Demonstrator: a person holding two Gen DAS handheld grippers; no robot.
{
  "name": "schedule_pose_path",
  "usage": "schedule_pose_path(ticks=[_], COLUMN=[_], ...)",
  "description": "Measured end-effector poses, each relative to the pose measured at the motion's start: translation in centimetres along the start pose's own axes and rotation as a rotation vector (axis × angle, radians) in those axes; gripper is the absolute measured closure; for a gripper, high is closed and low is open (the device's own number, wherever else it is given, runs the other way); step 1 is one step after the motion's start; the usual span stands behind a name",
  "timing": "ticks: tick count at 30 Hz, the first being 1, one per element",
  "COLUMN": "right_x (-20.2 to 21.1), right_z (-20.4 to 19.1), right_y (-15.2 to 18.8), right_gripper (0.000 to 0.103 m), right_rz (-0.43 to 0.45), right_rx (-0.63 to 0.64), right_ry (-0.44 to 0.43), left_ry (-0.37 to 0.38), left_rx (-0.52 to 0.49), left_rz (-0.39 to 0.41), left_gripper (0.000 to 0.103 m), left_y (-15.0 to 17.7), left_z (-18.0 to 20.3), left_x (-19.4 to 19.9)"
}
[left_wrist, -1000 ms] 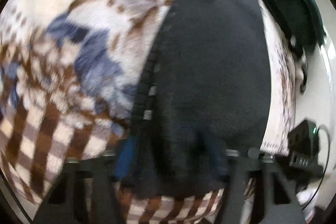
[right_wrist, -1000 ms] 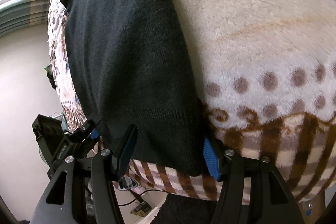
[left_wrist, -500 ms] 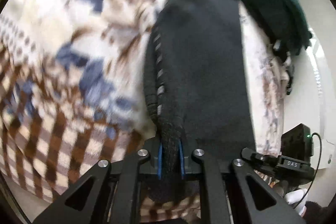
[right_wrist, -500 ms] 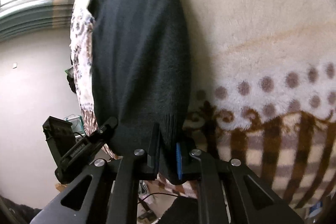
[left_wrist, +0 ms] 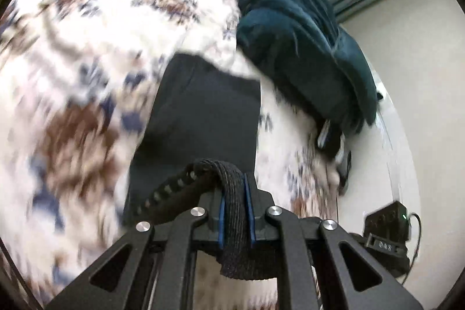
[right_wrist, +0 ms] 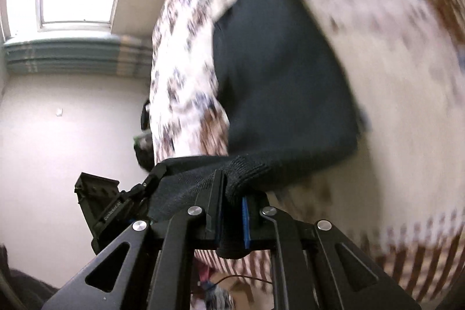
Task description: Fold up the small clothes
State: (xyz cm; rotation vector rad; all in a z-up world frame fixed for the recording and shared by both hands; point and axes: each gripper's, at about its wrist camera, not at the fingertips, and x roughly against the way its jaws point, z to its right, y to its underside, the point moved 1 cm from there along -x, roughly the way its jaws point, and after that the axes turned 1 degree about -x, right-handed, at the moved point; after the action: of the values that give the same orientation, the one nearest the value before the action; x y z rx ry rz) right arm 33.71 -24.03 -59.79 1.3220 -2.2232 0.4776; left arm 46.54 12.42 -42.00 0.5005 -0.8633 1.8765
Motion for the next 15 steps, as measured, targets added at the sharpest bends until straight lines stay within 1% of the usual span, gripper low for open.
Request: schedule_pose_path(ticks=[1,2,4,5,6,8,9,12,13,15], right_x=[-0.2,-0.6,-0.7,-1.0,-1.6,-3.5,-4.4,-7.5,-8.4,-10.9], right_z=[-1.0,-2.3,-3.7,-4.2,-4.8,-6.1,-6.4,-6.6,-6.5,-5.6], right_y=[-1.7,-3.6,-7.5,-9.3,-11.1,-15.4,-17.6,-24.2,-25.9,-30.0], right_gripper=[0.092,0.092,0.092,0.092,0.092,0.092,0.092,0.092,0.092,0.092], right_rz=[0.023,0.050,0.101,0.124,0.143,0.182,0.200,0.214,0.210,0.195], right_rx=[0.008,0.020,0.048,0.055,0.057,0.070,0.077,0.068,0.062,0.024], right_ry=[0.000,0.013,0.034,0.045,0.048,0.072,0.087,0.116,0.122,0.132], left_ry=[0.014,0.009,0.018,0.001,0.005,-0.025,-0.021,-0.063,-0.087,-0.102], left_rx=[-0.001,-0.001,-0.001,0.000,-0.001,0.007,0.019,0.056,0.069,0.086], left_rz=[-0.001,0.003,-0.013,-0.013,-0.021,-0.031,-0.036,-0.051,-0.065,-0.085], left_gripper=[0.094,0.094,0.094,0.094,0.094,0.094,0.094,0.094,0.093,0.093], left_y=[-1.8,-3.9,-7.2,-9.1,-10.9,-13.8,-14.6,-17.6,-18.4,-19.3], left_z=[0.0,0.1,0.0,-0.1,-0.2,-0.8,-1.2,-3.0,-3.9,-5.0], left_x=[-1.2,-2.5,-5.5,-7.2,-8.8,-12.2,-13.3,-17.5,-19.1,-21.3])
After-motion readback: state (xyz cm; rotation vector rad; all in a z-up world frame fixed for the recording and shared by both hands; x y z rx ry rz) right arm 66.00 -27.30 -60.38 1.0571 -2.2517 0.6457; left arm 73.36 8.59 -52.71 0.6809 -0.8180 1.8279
